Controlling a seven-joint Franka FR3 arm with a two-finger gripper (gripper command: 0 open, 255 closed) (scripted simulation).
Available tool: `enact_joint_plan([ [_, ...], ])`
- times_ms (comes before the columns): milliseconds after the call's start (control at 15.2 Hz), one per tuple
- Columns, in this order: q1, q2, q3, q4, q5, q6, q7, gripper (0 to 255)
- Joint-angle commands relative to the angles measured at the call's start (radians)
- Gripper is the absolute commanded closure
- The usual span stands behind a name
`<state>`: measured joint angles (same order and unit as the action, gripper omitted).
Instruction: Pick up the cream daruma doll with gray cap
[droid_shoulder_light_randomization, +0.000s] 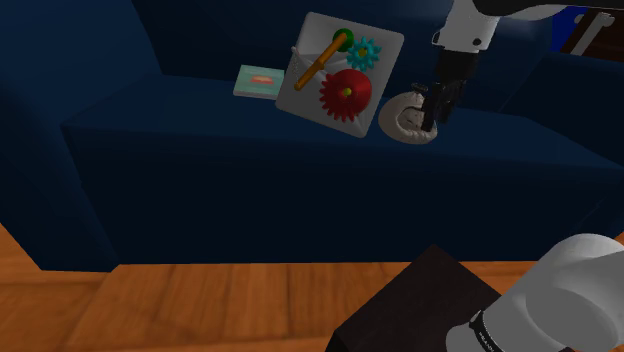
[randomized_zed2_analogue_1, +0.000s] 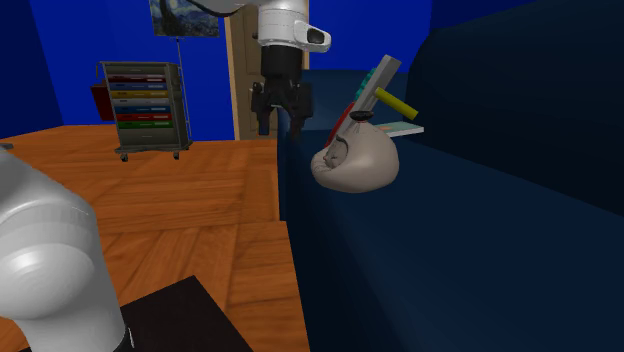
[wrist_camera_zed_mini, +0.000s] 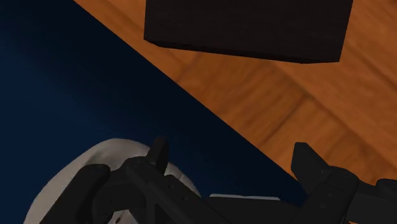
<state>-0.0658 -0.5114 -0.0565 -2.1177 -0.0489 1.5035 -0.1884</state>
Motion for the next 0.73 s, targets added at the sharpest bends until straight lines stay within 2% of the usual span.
enact_joint_plan([
  [0,-0.008,0.059,-0.024,0.080,-0.011,-0.017,-0.035,0],
  [330,-0.023,0.222,-0.076,0.303,-0.020,-0.065,-0.118,0],
  [660,-0.045,0.408,-0.126,0.573,-0.007,-0.140,-0.207,0],
])
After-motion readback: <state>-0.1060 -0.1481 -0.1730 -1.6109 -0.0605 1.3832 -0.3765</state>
